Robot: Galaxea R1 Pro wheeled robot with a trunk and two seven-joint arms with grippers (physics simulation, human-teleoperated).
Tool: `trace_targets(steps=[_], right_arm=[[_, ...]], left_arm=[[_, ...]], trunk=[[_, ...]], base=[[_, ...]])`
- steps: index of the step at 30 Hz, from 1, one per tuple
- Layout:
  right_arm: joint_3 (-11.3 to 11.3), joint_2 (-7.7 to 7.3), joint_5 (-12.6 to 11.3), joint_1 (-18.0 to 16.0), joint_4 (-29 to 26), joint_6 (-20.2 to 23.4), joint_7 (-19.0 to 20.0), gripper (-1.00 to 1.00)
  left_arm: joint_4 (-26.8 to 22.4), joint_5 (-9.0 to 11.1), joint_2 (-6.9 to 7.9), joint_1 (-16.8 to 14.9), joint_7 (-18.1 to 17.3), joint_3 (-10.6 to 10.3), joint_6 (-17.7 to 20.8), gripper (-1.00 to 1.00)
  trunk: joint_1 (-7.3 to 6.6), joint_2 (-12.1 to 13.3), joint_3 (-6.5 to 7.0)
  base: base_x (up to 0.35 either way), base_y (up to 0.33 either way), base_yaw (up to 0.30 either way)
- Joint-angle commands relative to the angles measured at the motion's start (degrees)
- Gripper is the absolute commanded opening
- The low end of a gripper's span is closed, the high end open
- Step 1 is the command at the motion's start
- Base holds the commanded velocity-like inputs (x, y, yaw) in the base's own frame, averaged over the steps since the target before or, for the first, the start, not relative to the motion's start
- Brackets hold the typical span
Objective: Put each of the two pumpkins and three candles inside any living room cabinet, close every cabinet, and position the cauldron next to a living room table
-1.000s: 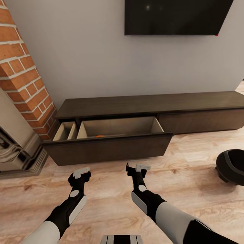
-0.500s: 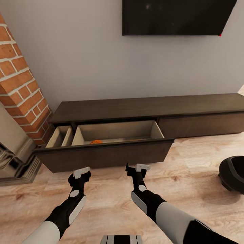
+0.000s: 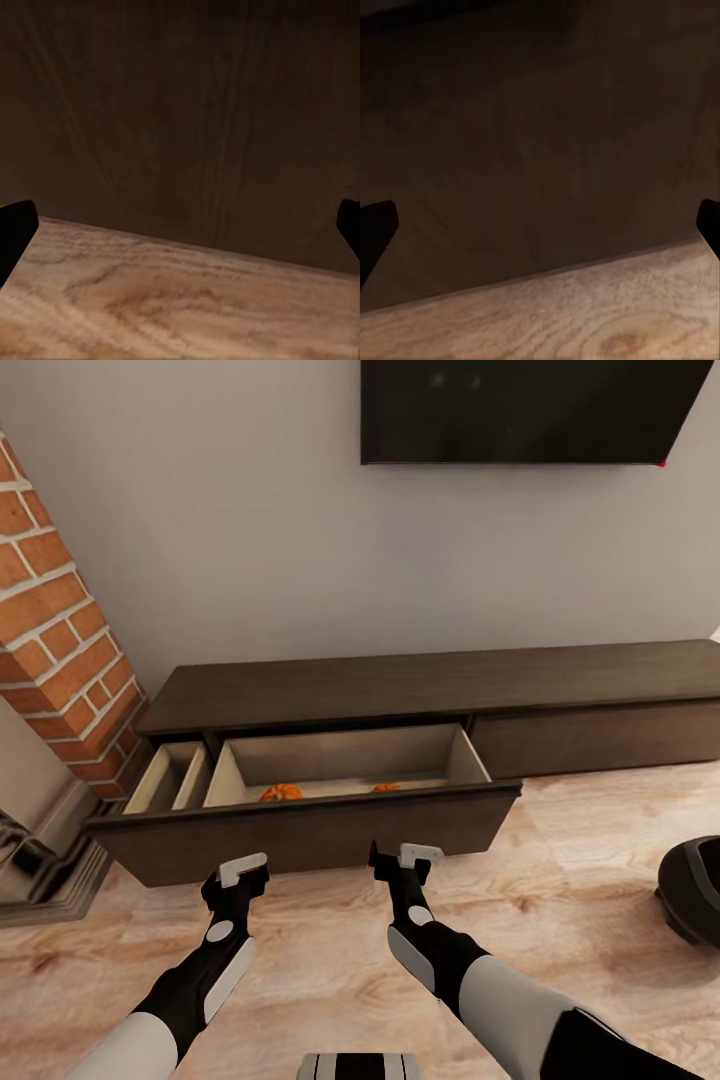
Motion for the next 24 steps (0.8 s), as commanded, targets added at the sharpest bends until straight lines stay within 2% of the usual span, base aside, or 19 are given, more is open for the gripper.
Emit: trace_targets(steps=[1, 16, 24], right_arm=[[0.5, 0.0, -0.5, -0.1, 0.0, -0.3, -0.3, 1.0], [0.5, 0.0, -0.5, -0.1, 0.0, -0.3, -0.2, 1.0], [0.5, 0.0, -0.5, -0.1, 0.0, -0.3, -0.2, 1.0]], left_arm=[[0.0, 0.6, 0.09, -0.1, 0.4, -0.5, -0.3, 1.0], [0.2, 0.7, 0.18, -0.1, 0.3, -0.5, -0.4, 1.0], [0.2, 0.7, 0.18, -0.1, 0.3, -0.5, -0.5, 1.0]], trunk=[[0.01, 0.0, -0.04], [0.01, 0.0, -0.04], [0.01, 0.0, -0.04]], base=[[0.195, 0.0, 0.0], [0.194, 0.0, 0.0], [0.043, 0.0, 0.0]])
